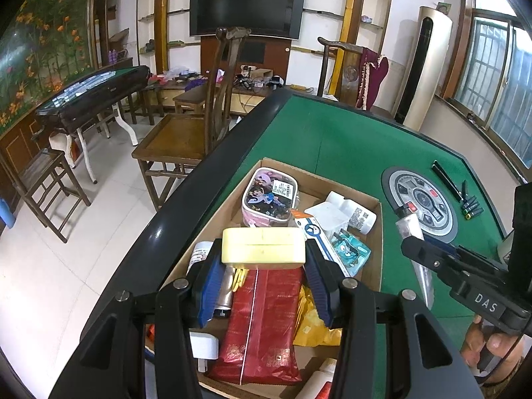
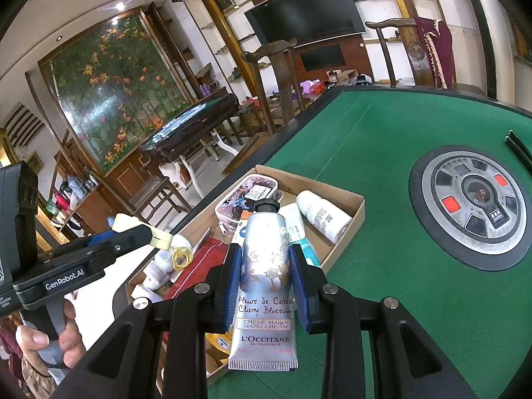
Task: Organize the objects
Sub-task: 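Lower pouch into tray with left gripper while right gripper lowers hand cream tube into tray, then open left gripper to release pouch while right gripper releases hand cream tube in tray, then withdraw both open grippers up from the tray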
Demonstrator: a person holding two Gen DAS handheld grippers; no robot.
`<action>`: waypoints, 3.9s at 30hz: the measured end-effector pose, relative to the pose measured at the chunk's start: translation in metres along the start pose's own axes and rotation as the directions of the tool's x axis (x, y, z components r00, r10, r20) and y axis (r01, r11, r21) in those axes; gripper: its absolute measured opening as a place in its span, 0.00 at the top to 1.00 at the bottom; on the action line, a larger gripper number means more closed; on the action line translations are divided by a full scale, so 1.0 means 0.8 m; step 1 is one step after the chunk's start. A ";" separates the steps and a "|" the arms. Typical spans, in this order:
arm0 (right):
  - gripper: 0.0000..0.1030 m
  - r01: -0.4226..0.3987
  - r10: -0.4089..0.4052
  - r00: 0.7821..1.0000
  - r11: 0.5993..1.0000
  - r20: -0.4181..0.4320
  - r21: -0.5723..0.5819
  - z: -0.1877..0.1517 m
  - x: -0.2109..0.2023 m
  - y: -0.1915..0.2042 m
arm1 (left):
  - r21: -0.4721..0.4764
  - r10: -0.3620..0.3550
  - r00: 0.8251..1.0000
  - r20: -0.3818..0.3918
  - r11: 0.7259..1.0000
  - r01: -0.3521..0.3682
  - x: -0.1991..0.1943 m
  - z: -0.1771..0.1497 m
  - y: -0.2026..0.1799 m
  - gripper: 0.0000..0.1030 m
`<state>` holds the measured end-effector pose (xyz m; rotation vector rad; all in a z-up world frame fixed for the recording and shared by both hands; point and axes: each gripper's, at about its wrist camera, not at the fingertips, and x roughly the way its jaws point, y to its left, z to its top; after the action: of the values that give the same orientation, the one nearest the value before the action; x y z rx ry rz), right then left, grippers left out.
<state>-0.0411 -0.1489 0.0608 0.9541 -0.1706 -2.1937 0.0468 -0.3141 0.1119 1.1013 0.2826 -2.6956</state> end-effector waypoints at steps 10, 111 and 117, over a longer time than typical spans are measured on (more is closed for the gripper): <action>0.70 0.007 -0.007 1.000 1.000 0.004 0.007 0.000 -0.001 -0.003 | 0.002 0.006 1.000 -0.018 1.000 -0.006 0.014 0.000 0.004 0.55; 0.00 0.062 -0.070 0.997 0.964 -0.023 -0.259 -0.078 -0.039 0.044 | -0.077 0.440 0.879 0.183 0.898 -0.434 -0.076 -0.100 0.000 0.12; 0.00 0.073 -0.082 0.996 0.966 -0.024 -0.248 -0.079 -0.041 0.040 | -0.056 0.373 0.922 0.110 0.928 -0.368 -0.053 -0.111 -0.011 0.12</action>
<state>0.0354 -0.1400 0.0469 0.8682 0.1565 -2.2050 0.1332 -0.2774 0.0805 0.8767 0.0876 -2.3941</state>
